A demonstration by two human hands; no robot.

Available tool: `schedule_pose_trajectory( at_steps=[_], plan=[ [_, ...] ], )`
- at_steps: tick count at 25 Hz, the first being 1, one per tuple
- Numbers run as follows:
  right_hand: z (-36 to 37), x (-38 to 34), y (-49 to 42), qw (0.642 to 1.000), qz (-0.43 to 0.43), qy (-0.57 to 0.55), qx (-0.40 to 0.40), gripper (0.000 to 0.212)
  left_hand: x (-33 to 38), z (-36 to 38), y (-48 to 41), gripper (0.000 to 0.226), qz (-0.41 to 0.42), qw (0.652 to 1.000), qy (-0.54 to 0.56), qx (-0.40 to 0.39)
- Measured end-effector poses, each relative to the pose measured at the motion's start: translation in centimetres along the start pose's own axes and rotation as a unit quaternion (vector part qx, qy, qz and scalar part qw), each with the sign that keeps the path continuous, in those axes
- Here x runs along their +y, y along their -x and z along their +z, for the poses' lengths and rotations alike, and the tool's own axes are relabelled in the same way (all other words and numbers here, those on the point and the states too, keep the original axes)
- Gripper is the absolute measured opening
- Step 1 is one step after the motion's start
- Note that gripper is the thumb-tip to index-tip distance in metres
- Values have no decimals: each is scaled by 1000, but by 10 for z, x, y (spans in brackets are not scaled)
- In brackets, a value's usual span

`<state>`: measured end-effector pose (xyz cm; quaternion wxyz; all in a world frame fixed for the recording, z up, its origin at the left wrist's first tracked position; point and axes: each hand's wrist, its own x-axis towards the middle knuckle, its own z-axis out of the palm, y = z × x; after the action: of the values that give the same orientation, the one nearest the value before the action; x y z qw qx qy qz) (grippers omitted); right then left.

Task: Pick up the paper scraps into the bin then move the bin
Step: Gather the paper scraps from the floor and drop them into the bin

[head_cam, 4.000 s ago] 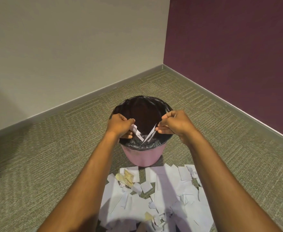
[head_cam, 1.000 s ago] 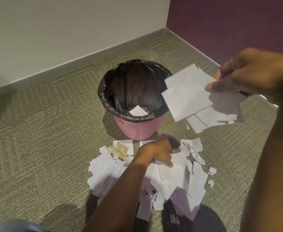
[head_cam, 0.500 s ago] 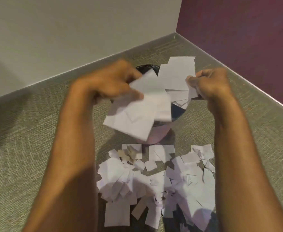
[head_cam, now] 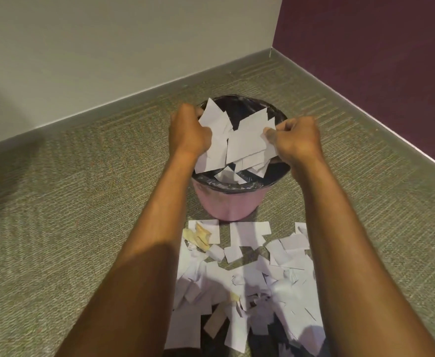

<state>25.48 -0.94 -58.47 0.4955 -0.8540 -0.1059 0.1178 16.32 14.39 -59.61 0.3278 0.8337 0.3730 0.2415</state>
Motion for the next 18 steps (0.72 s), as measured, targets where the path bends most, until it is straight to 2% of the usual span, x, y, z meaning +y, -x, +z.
schedule_pose_trajectory(
  at_steps=[5,9,12,14,15,16,17,18],
  plan=[
    [4,2,-2,1000,-4,18,5,13,-6,7,-3,4,12,1000,9,-15],
    [3,3,-2,1000,1,2,-4,7,-3,12,2,23,-9,1000,26,-13],
    [-4,2,-1,997,30,-60,-39,15,4,10,12,18,-16,998,18,54],
    [-11,1,0,993,44,-101,-41,16,16,3,20,30,-3,997,48,56],
    [-15,1,-2,992,47,-117,-23,19,25,-3,24,37,20,997,69,1],
    [-20,2,-3,990,51,-130,6,21,36,-11,30,41,47,991,82,-93],
    [-26,4,-5,988,56,-142,39,23,48,-18,37,42,67,971,82,-213],
    [-32,12,-9,984,65,-150,73,21,58,-22,44,41,75,934,76,-342]
  ],
)
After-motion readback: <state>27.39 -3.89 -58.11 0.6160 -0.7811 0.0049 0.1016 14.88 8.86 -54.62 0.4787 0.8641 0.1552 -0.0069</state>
